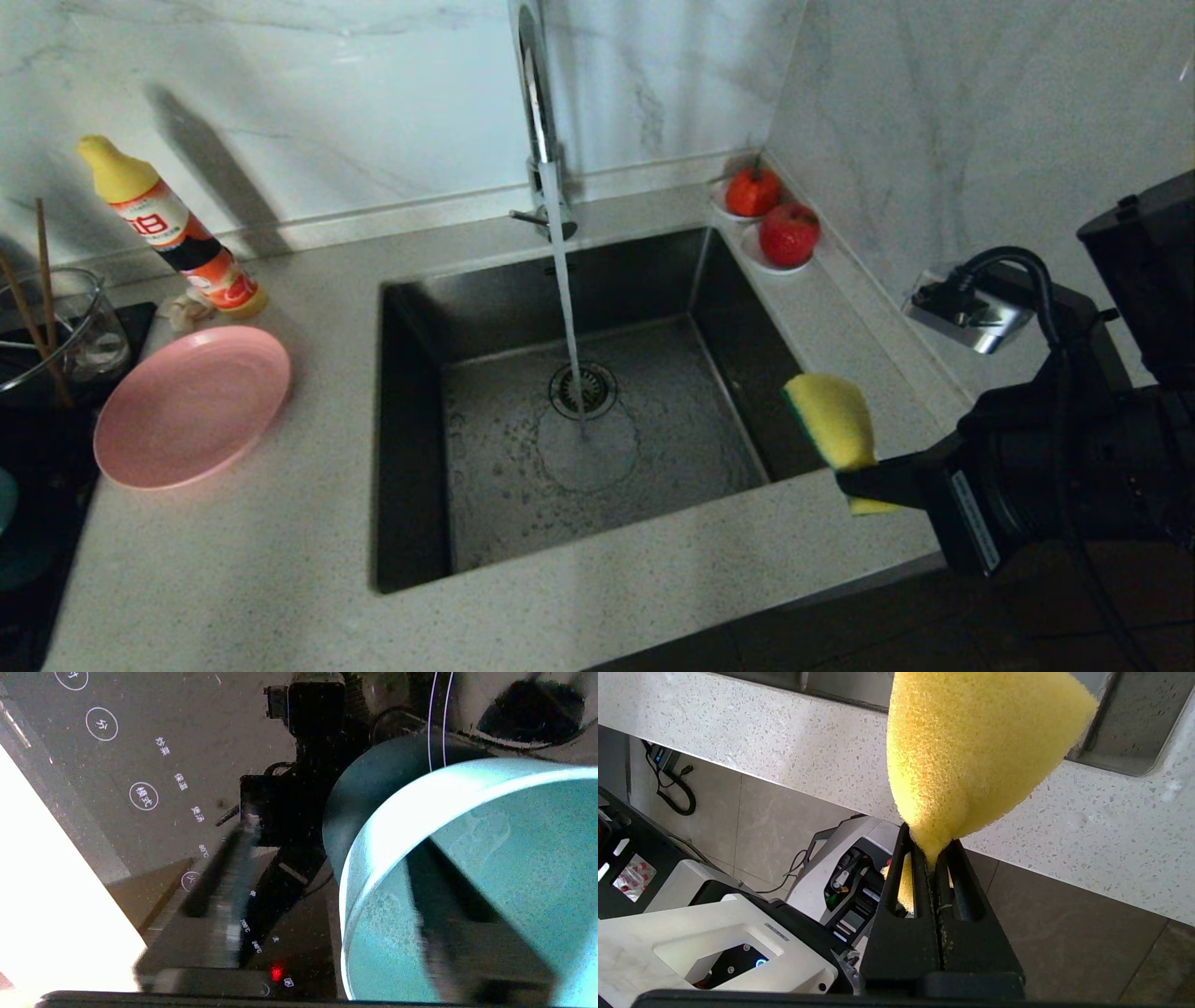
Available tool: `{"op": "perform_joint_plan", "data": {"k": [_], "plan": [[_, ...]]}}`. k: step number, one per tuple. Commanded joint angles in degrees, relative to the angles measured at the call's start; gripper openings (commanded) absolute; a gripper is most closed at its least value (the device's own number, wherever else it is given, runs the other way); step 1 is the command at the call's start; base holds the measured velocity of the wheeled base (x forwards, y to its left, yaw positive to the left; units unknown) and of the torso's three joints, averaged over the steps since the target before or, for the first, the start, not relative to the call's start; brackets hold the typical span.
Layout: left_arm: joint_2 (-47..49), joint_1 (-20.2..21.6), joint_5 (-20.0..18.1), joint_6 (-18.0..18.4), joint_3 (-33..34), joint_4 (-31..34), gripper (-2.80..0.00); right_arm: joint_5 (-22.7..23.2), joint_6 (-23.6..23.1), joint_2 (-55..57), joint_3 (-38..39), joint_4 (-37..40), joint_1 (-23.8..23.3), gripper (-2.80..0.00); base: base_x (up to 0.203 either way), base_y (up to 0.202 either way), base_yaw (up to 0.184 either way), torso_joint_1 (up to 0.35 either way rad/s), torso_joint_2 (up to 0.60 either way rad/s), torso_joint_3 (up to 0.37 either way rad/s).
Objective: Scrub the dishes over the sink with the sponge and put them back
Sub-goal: Pick up a bowl and the sponge
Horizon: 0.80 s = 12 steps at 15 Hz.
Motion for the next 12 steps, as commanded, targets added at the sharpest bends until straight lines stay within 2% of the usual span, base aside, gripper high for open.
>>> {"op": "perform_joint_plan", "data": {"k": [1, 5, 8, 12], "plan": [[0.2, 0.0, -0.1, -0.3, -0.3, 0.1, -2.8, 0.0, 0.0, -0.1, 0.0, 0.2, 0.0, -2.8, 0.0, 0.0, 0.0, 0.0, 0.0, 0.0], [-1.1, 0.0, -0.4, -0.6, -0.5, 0.2, -2.8, 0.1, 0.0, -0.2, 0.0, 0.2, 0.0, -2.8, 0.0, 0.0, 0.0, 0.0, 0.0, 0.0], [-4.1, 0.0, -6.1, -0.7, -1.3, 3.9, -2.8, 0.1, 0.0, -0.4, 0.1, 0.3, 0.0, -2.8, 0.0, 0.0, 0.0, 0.0, 0.0, 0.0], [-7.6, -0.1, -8.2, -0.5, -2.3, 7.6, -2.8, 0.1, 0.0, -0.9, 0.1, 0.5, 0.0, -2.8, 0.0, 0.0, 0.0, 0.0, 0.0, 0.0]]}}
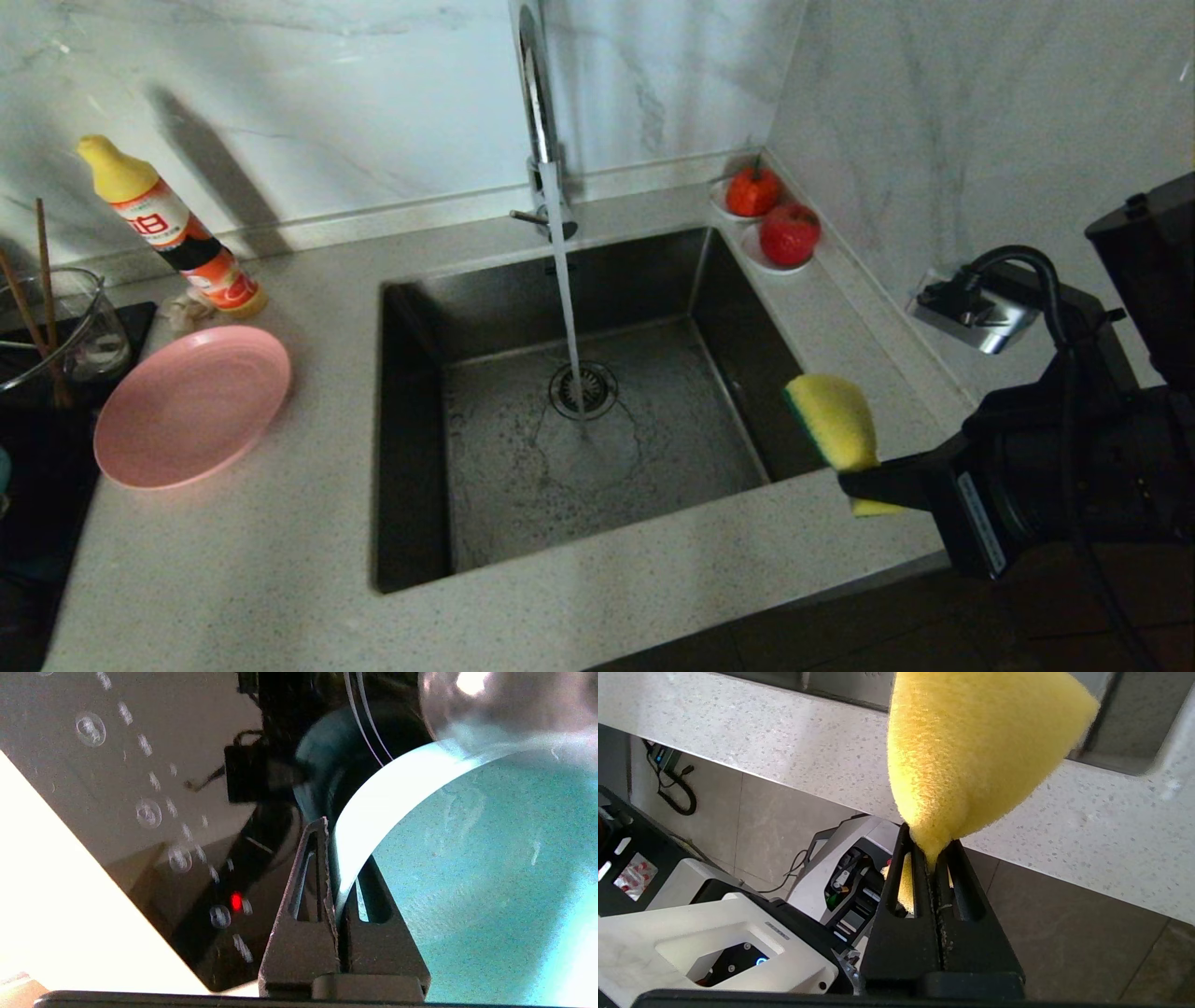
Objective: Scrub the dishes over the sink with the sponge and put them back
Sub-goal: Pick up a bowl and the sponge
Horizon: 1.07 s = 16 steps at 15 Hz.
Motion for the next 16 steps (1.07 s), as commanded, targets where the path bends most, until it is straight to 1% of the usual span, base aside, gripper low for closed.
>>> {"op": "perform_joint_plan", "data": {"k": [1, 3, 4, 6, 8, 11, 13, 15, 16], "plan": [[-4.3, 0.0, -2.7, 0.0, -0.1, 2.0, -2.8, 0.0, 0.1, -0.5, 0.0, 0.3, 0.0, -2.8, 0.0, 0.0, 0.0, 0.0, 0.0, 0.0], [-8.2, -0.1, -5.5, 0.5, -0.2, 3.9, -2.8, 0.0, 0.1, -0.8, 0.0, 0.4, 0.0, -2.8, 0.0, 0.0, 0.0, 0.0, 0.0, 0.0], [-10.2, -0.2, -6.0, 1.2, -0.1, 4.5, -2.8, 0.0, 0.1, -1.0, 0.0, 0.4, 0.1, -2.8, 0.0, 0.0, 0.0, 0.0, 0.0, 0.0], [-13.7, -0.9, -6.4, 3.9, -0.2, 6.3, -2.8, 0.0, 0.1, -1.3, 0.3, 0.5, 0.0, -2.8, 0.0, 0.0, 0.0, 0.0, 0.0, 0.0], [-14.4, -1.6, -6.3, 4.8, -1.0, 8.6, -2.8, 0.0, 0.1, -1.4, 0.5, 0.5, 0.0, -2.8, 0.0, 0.0, 0.0, 0.0, 0.0, 0.0], [-16.2, -1.9, -6.6, 6.0, -1.1, 10.0, -2.8, 0.0, 0.1, -1.5, 0.4, 0.5, 0.1, -2.8, 0.0, 0.0, 0.0, 0.0, 0.0, 0.0], [-19.8, -4.4, -7.5, 6.8, -1.3, 10.5, -2.8, 0.0, 0.1, -1.5, 0.4, 0.5, 0.1, -2.8, 0.0, 0.0, 0.0, 0.0, 0.0, 0.0], [-22.7, -8.6, -8.0, 7.6, -2.0, 10.6, -2.8, 0.0, 0.1, -1.5, 0.5, 0.5, 0.0, -2.8, 0.0, 0.0, 0.0, 0.0, 0.0, 0.0], [-24.0, -11.9, -8.1, 8.0, -2.2, 10.6, -2.8, 0.0, 0.2, -1.4, 0.6, 0.4, 0.0, -2.8, 0.0, 0.0, 0.0, 0.0, 0.0, 0.0]]}}
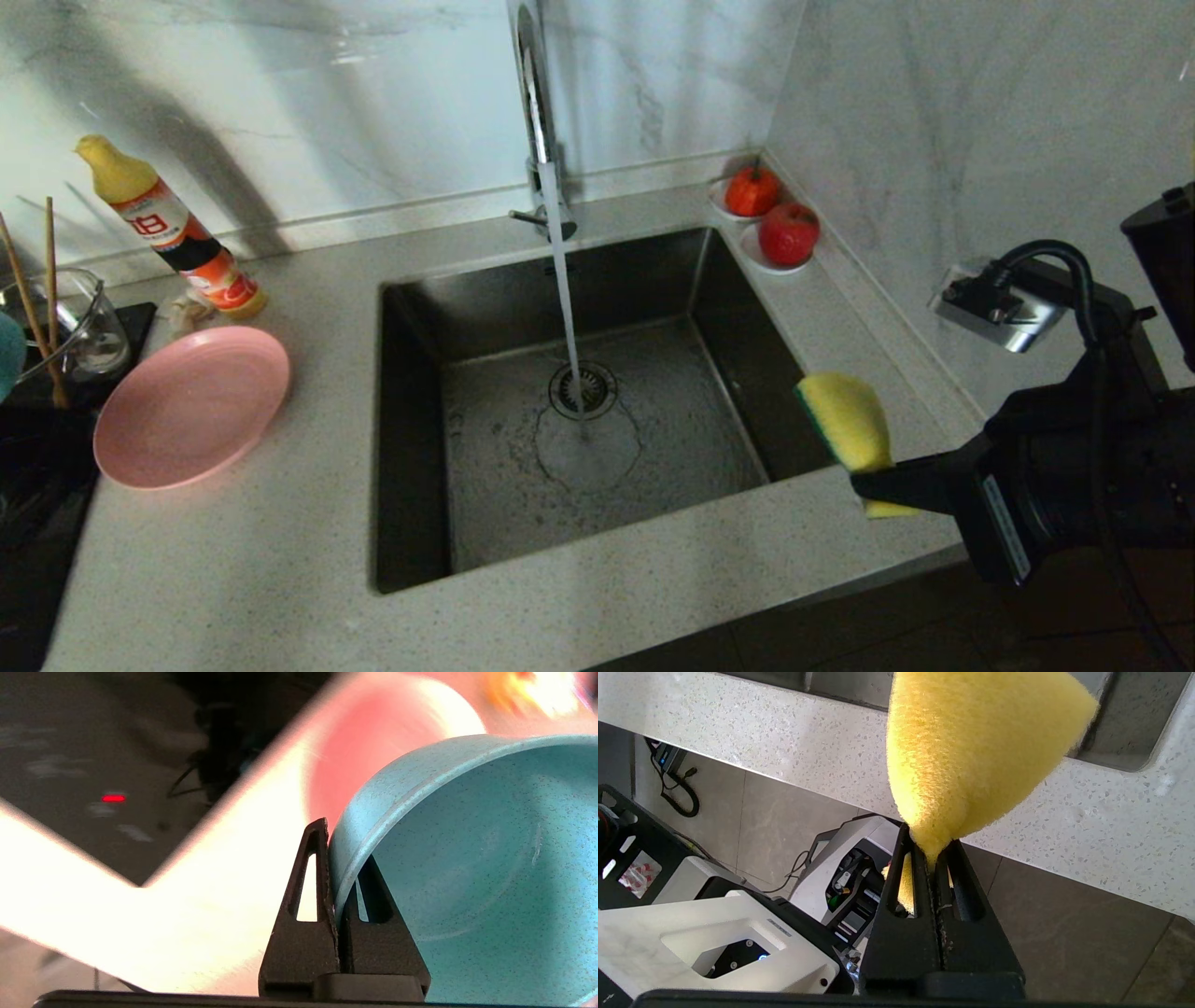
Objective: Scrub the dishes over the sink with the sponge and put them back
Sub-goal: Pick up a bowl and the sponge
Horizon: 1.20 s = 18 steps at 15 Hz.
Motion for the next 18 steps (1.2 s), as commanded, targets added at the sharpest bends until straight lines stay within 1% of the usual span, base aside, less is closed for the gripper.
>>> {"op": "perform_joint_plan", "data": {"k": [1, 3, 6, 8, 9, 11, 13, 16, 18], "plan": [[-4.5, -7.0, -0.2, 0.5, -0.6, 0.2, -2.8, 0.0, 0.1, 0.2, 0.1, 0.1, 0.0, -2.8, 0.0, 0.0, 0.0, 0.0, 0.0, 0.0], [-6.0, -13.0, -0.1, 1.0, -2.1, 0.7, -2.8, 0.0, 0.1, 0.3, 0.1, 0.1, 0.0, -2.8, 0.0, 0.0, 0.0, 0.0, 0.0, 0.0], [-6.9, -22.3, 0.0, 1.8, -7.2, 4.9, -2.8, 0.0, 0.2, 0.4, 0.0, 0.0, 0.0, -2.8, 0.0, 0.0, 0.0, 0.0, 0.0, 0.0], [-6.5, -28.1, 1.2, 1.9, -8.3, 5.8, -2.8, 0.0, 0.4, 0.2, 0.0, -0.1, 0.0, -2.8, 0.0, 0.0, 0.0, 0.0, 0.0, 0.0], [-6.1, -32.4, 3.2, 1.9, -8.4, 5.8, -2.8, 0.0, 0.4, -0.1, 0.1, -0.1, 0.0, -2.8, 0.0, 0.0, 0.0, 0.0, 0.0, 0.0], [-4.1, -41.4, 10.0, 2.0, -8.8, 5.6, -2.8, 0.0, 0.4, -0.4, 0.1, -0.1, 0.0, -2.8, 0.0, 0.0, 0.0, 0.0, 0.0, 0.0], [-0.6, -48.7, 15.7, 1.8, -9.6, 5.3, -2.8, 0.0, 0.4, -0.7, -0.1, -0.2, -0.1, -2.8, 0.0, 0.0, 0.0, 0.0, 0.0, 0.0], [5.6, -55.7, 21.1, 0.9, -11.3, 5.1, -2.8, 0.0, 0.5, -0.9, -0.1, -0.3, -1.3, -2.8, 0.0, 0.0, 0.0, 0.0, 0.0, 0.0], [9.6, -59.4, 24.6, -1.4, -13.7, 5.1, -2.8, 0.5, 0.5, -1.0, -0.1, -0.4, -2.0, -2.8, 0.0, 0.0, 0.0, 0.0, 0.0, 0.0]]}}
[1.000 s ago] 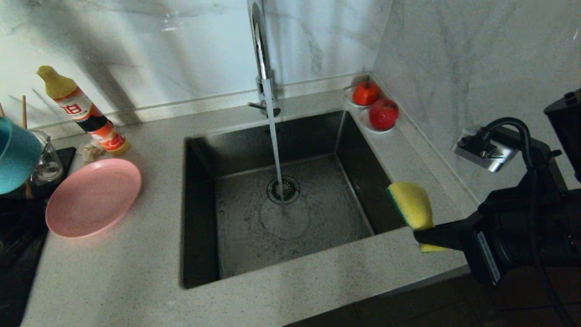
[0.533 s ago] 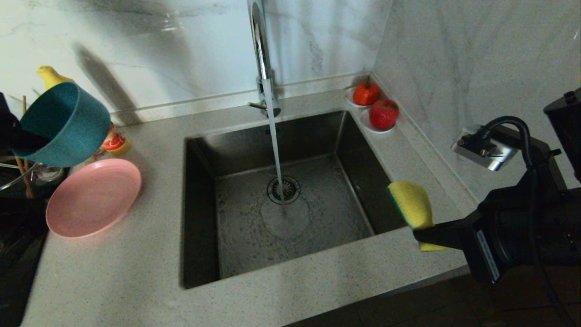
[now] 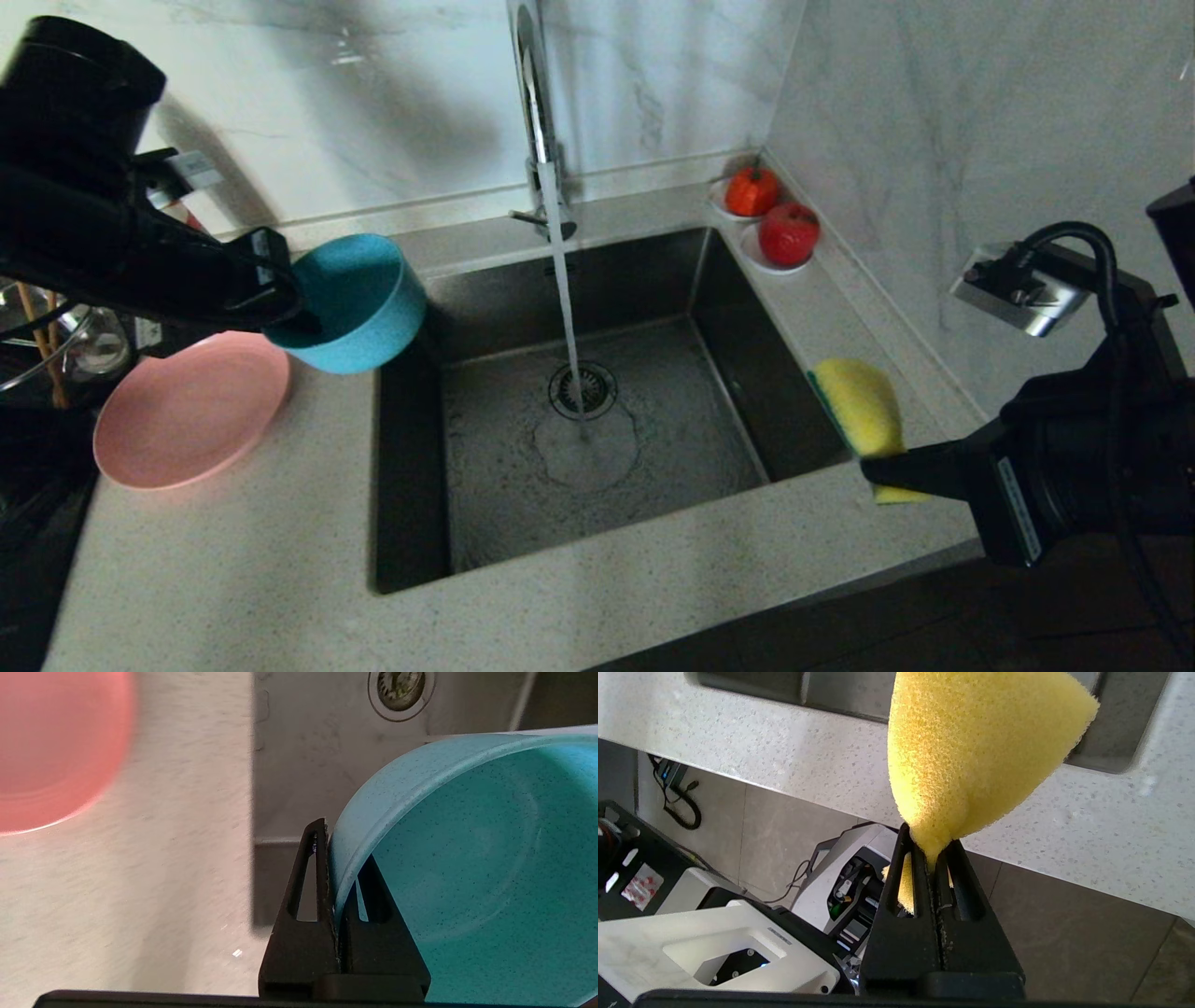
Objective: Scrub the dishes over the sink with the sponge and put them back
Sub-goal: Wash the bowl
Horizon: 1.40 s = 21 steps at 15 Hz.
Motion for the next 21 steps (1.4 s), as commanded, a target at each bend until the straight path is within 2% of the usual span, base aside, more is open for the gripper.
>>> {"op": "perform_joint_plan", "data": {"k": [1, 6, 10, 14, 21], "plan": [[6.9, -4.5, 2.7, -2.2, -3.1, 0.3, -2.8, 0.4, 0.0, -0.1, 0.0, 0.1, -0.5, -2.8, 0.0, 0.0, 0.0, 0.0, 0.0, 0.0], [16.0, -11.8, 9.7, -9.7, -10.3, 0.1, -2.8, 0.6, 0.0, 0.5, 0.2, 0.0, -0.5, -2.8, 0.0, 0.0, 0.0, 0.0, 0.0, 0.0], [19.9, -15.6, 13.2, -13.2, -10.8, -4.3, -2.8, 1.4, 0.1, 0.5, 0.5, 0.0, -0.5, -2.8, 0.0, 0.0, 0.0, 0.0, 0.0, 0.0], [22.2, -16.5, 16.1, -17.6, -10.8, -8.1, -2.8, 1.8, 0.1, 0.6, 0.7, 0.0, -1.0, -2.8, 0.0, 0.0, 0.0, 0.0, 0.0, 0.0], [25.5, -17.2, 18.0, -21.3, -10.8, -13.0, -2.8, 1.7, 0.0, 0.5, 0.7, 0.0, -1.0, -2.8, 0.0, 0.0, 0.0, 0.0, 0.0, 0.0]]}}
